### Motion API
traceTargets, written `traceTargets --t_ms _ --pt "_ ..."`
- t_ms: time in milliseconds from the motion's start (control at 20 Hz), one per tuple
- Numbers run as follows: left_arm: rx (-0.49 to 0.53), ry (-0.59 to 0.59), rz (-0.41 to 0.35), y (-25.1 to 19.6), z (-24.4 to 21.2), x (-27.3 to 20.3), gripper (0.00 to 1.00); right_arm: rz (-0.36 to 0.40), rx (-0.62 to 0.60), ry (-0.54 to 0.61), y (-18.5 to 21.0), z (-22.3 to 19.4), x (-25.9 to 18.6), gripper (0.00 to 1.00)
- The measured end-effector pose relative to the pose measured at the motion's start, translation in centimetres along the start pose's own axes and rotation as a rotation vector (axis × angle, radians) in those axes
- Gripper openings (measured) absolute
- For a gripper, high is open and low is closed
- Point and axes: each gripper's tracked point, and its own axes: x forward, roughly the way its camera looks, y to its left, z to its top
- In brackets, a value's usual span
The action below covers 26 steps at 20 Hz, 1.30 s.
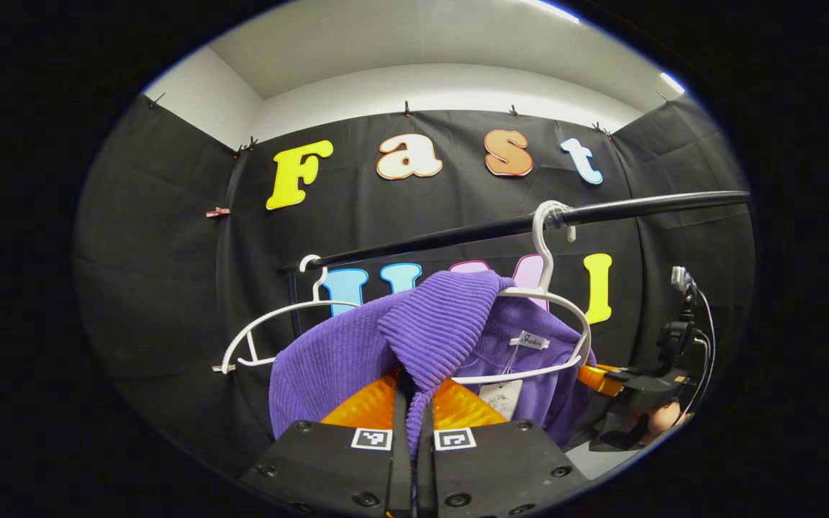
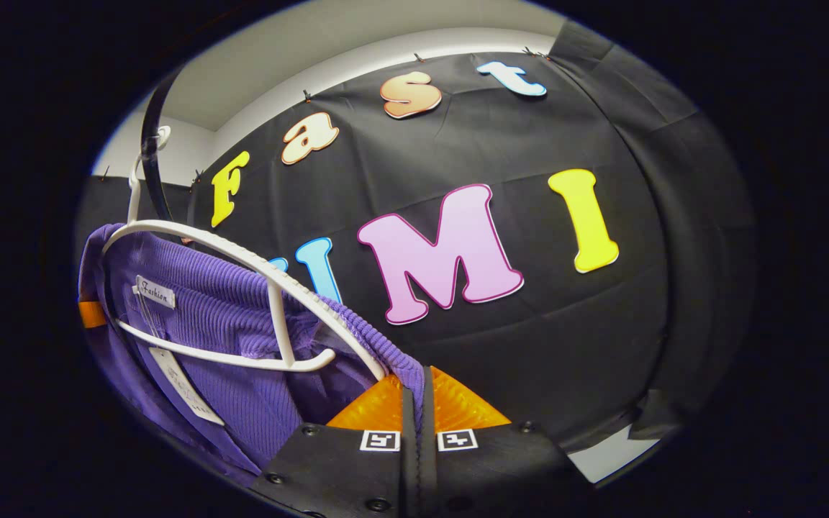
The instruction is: Grasp the clothes on the hanger with both hands and then place them into the laundry hamper below.
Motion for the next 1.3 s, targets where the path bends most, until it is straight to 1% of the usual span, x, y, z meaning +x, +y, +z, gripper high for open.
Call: traceTargets --t_ms 50,100,150,250,350,500,650,750,850,950,1100,1200,1300 --pt "-0.004 0.014 0.006 0.3 -0.5 0.1 0.05 -0.010 0.010 0.080 -0.3 -2.9 0.5 0.08" --pt "-0.006 0.035 0.018 0.7 -1.1 0.1 0.05 -0.017 0.037 0.147 -0.3 -5.7 0.6 0.04" --pt "-0.007 0.049 0.025 1.1 -1.8 0.1 0.05 -0.024 0.056 0.172 -0.3 -7.4 0.2 0.05" --pt "-0.029 0.080 0.023 1.6 -3.7 -0.3 0.07 -0.031 0.054 0.172 -0.2 -9.3 -2.3 0.04" --pt "-0.060 0.102 0.031 2.3 -4.9 -0.4 0.07 -0.029 0.035 0.152 0.7 -9.8 -4.5 0.04" --pt "-0.062 0.137 0.061 4.0 -7.1 -0.9 0.07 -0.008 0.025 0.170 2.1 -10.5 -8.1 0.04" --pt "-0.067 0.180 0.101 6.3 -9.6 -1.2 0.07 0.019 0.043 0.198 3.0 -10.8 -10.5 0.05" --pt "-0.068 0.222 0.123 7.7 -12.1 -2.0 0.07 0.027 0.048 0.211 3.6 -10.8 -11.8 0.05" --pt "-0.067 0.275 0.126 8.4 -14.9 -3.0 0.07 0.035 0.056 0.221 4.2 -10.5 -13.0 0.04" --pt "-0.061 0.323 0.111 8.2 -17.8 -3.8 0.07 0.048 0.050 0.222 5.0 -9.8 -13.9 0.05" --pt "-0.052 0.388 0.065 6.8 -21.6 -5.0 0.07 0.073 0.042 0.231 6.6 -9.5 -15.1 0.04" --pt "-0.058 0.416 0.025 5.1 -23.1 -5.6 0.07 0.087 0.044 0.237 7.7 -9.3 -16.0 0.05" --pt "-0.088 0.429 -0.021 3.0 -23.6 -6.2 0.07 0.101 0.041 0.243 8.7 -9.2 -16.8 0.05"
